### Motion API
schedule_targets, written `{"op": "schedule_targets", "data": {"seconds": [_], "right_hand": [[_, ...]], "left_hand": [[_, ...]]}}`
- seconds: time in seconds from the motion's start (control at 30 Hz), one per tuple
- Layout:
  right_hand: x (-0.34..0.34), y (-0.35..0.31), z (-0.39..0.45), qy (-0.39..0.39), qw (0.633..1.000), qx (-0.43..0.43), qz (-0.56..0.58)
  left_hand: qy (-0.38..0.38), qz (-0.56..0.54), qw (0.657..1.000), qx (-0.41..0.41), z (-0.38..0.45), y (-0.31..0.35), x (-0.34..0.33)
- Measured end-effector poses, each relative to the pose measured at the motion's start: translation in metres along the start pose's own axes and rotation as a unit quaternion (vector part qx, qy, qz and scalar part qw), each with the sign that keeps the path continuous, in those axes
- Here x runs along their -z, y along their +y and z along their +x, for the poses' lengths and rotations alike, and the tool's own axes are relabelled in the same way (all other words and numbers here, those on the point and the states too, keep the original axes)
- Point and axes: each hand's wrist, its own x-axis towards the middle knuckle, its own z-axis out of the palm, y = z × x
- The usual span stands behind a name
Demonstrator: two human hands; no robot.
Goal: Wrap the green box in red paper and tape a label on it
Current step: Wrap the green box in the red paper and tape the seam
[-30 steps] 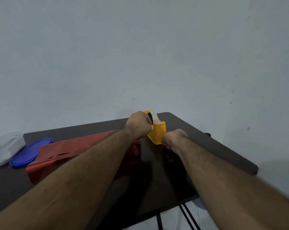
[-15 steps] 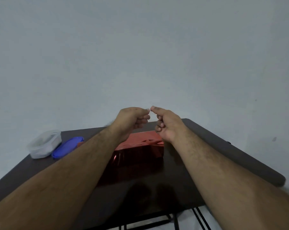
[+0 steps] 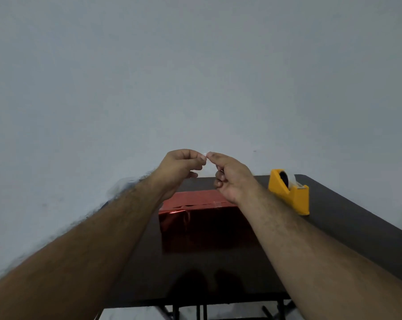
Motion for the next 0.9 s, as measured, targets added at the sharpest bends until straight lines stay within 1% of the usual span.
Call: {"op": "schedule_targets", "data": {"seconds": [0.13, 0.23, 0.37, 0.47, 0.57, 0.6, 0.63, 0.67, 0.7, 0.77, 0.8, 0.83, 0.87, 0.9], "right_hand": [[-0.013, 0.011, -0.005, 0.012, 1.000, 0.022, -0.006], [-0.020, 0.019, -0.007, 0.023, 0.999, 0.034, 0.007], [-0.023, 0.027, -0.008, 0.040, 0.999, 0.036, -0.001], [-0.022, 0.027, -0.013, 0.041, 0.995, 0.069, -0.056], [-0.008, 0.022, -0.011, 0.075, 0.984, 0.126, -0.099], [0.002, 0.020, -0.006, 0.087, 0.974, 0.154, -0.143], [0.012, 0.020, -0.003, 0.079, 0.952, 0.187, -0.230], [0.023, 0.019, 0.000, 0.046, 0.913, 0.217, -0.342], [0.032, 0.021, 0.003, -0.004, 0.861, 0.234, -0.451], [0.047, 0.021, 0.008, -0.108, 0.737, 0.234, -0.625], [0.049, 0.021, 0.008, -0.146, 0.677, 0.224, -0.685], [0.051, 0.022, 0.009, -0.169, 0.632, 0.217, -0.725], [0.054, 0.025, 0.009, -0.180, 0.600, 0.215, -0.749], [0.057, 0.030, 0.009, -0.184, 0.587, 0.225, -0.755]], "left_hand": [[0.005, 0.000, 1.000, 0.000, -0.009, 0.001, 0.009], [0.027, -0.015, 1.000, -0.005, -0.012, 0.003, 0.011], [0.034, -0.043, 0.998, 0.029, -0.015, 0.006, 0.021], [0.010, 0.013, 0.999, 0.041, -0.015, 0.011, 0.035], [-0.001, 0.141, 0.988, 0.056, -0.012, 0.013, 0.056], [-0.005, 0.173, 0.983, 0.064, -0.011, 0.012, 0.063], [-0.013, 0.192, 0.979, 0.074, -0.011, 0.009, 0.069], [-0.027, 0.203, 0.975, 0.081, -0.011, 0.007, 0.074], [-0.043, 0.213, 0.972, 0.087, -0.011, 0.003, 0.078], [-0.076, 0.233, 0.965, 0.090, -0.008, -0.005, 0.081], [-0.092, 0.243, 0.961, 0.092, -0.006, -0.008, 0.081], [-0.108, 0.252, 0.957, 0.094, -0.003, -0.013, 0.080], [-0.123, 0.259, 0.953, 0.096, 0.001, -0.018, 0.077], [-0.136, 0.261, 0.951, 0.098, 0.005, -0.022, 0.075]]}}
